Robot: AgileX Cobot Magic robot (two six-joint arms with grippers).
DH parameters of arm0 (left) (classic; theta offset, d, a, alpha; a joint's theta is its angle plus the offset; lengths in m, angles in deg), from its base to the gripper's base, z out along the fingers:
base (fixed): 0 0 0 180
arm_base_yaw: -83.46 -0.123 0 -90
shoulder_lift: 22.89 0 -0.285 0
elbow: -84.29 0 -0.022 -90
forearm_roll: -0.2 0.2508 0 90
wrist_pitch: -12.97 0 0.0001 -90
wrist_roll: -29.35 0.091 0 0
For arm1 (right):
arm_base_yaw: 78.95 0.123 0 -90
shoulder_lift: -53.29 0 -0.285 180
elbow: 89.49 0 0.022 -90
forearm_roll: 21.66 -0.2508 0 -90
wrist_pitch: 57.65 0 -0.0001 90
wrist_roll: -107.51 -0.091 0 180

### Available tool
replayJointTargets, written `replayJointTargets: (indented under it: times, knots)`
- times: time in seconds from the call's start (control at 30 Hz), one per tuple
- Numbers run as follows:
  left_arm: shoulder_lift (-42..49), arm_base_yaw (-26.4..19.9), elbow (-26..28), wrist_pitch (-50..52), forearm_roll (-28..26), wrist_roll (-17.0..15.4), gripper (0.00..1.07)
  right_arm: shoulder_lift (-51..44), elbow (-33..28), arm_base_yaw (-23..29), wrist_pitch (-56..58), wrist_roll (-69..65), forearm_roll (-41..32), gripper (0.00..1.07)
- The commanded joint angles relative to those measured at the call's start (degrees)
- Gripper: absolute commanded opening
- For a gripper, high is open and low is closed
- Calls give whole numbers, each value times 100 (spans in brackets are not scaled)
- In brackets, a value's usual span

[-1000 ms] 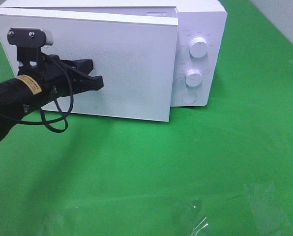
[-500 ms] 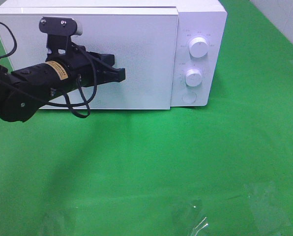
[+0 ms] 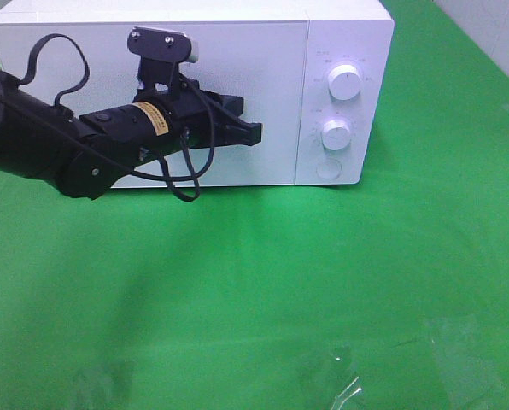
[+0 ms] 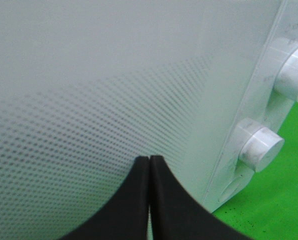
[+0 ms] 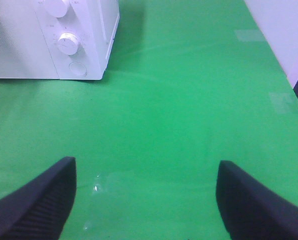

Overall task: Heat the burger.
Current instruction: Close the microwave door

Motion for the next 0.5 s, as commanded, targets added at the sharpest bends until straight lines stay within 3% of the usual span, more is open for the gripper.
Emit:
replayJointTargets:
  times: [0.03, 0.3, 0.5]
  knots:
    - [-40, -201, 350, 57, -791, -57, 0, -143, -17, -34, 0, -23, -23, 73]
    - [138, -57, 286, -693, -773, -80, 0, -143, -17, -34, 0, -23, -23, 73]
    - [498, 390, 252, -2097, -768, -74, 0, -143, -17, -34, 0, -23, -23, 73]
